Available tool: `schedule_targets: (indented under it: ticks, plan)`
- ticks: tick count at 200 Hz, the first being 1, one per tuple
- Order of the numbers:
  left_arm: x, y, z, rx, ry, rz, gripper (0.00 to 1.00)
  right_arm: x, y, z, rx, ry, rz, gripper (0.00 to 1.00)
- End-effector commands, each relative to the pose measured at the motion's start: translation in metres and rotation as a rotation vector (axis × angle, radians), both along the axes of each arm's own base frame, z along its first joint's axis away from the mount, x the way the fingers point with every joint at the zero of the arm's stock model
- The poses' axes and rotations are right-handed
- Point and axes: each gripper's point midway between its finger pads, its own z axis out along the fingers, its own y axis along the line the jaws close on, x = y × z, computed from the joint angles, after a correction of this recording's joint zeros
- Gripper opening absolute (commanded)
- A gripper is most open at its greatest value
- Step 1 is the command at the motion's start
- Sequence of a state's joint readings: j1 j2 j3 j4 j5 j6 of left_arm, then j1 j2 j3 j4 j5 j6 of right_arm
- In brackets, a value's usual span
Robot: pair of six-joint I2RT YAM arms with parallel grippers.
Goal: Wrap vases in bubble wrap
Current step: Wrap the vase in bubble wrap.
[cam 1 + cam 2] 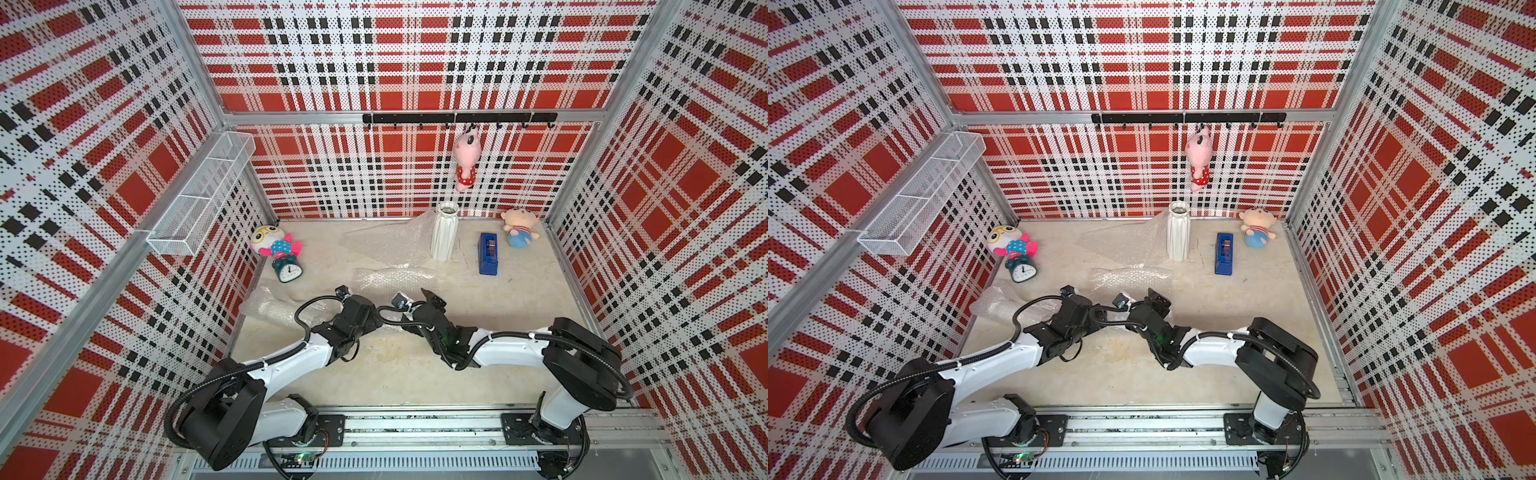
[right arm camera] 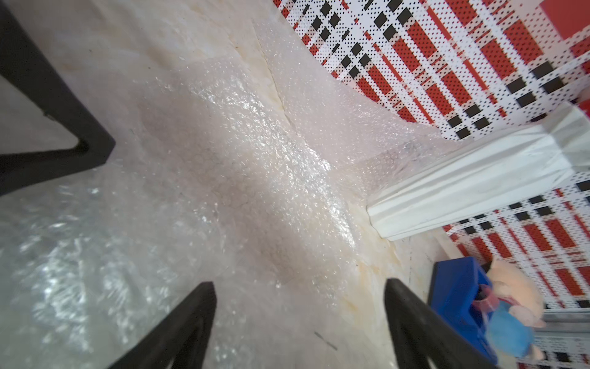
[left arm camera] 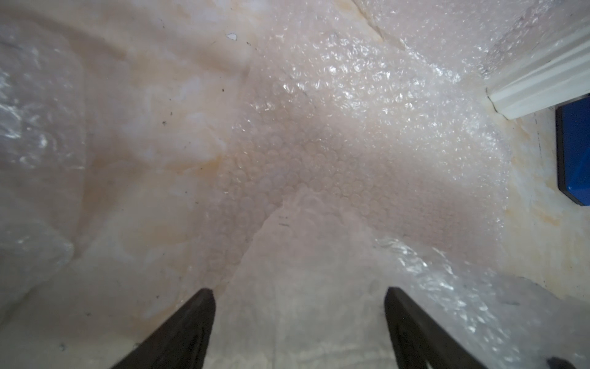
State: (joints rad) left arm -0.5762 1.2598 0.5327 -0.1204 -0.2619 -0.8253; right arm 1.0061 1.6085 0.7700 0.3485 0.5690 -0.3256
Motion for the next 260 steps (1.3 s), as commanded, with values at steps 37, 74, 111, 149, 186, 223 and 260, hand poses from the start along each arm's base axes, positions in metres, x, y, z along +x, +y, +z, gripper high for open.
schedule_targets:
  ticks: [37, 74, 111, 149, 186, 223, 260]
  plan:
    - [-0.007, 0.004, -0.012, 0.020, 0.040, -0.020, 0.87, -0.059, 0.021, 0.025, -0.085, -0.082, 0.552, 1.00]
    - [-0.007, 0.006, -0.012, 0.018, 0.036, -0.017, 0.87, -0.070, 0.034, -0.002, -0.179, 0.013, 0.671, 1.00]
    - [-0.007, 0.008, -0.012, 0.008, 0.032, -0.011, 0.87, -0.066, 0.037, -0.029, -0.262, 0.074, 0.683, 1.00]
    - [-0.005, 0.009, -0.010, 0.000, 0.028, -0.010, 0.87, -0.058, 0.038, -0.051, -0.328, 0.119, 0.672, 1.00]
    - [-0.003, 0.012, -0.010, 0.003, 0.026, -0.003, 0.88, -0.046, 0.032, -0.073, -0.391, 0.166, 0.641, 1.00]
    - [0.005, 0.019, -0.008, 0.002, 0.020, 0.007, 0.88, -0.043, 0.029, -0.092, -0.439, 0.228, 0.636, 0.98]
    - [0.017, 0.025, -0.007, 0.015, 0.021, 0.009, 0.88, -0.035, 0.024, -0.107, -0.494, 0.250, 0.610, 0.98]
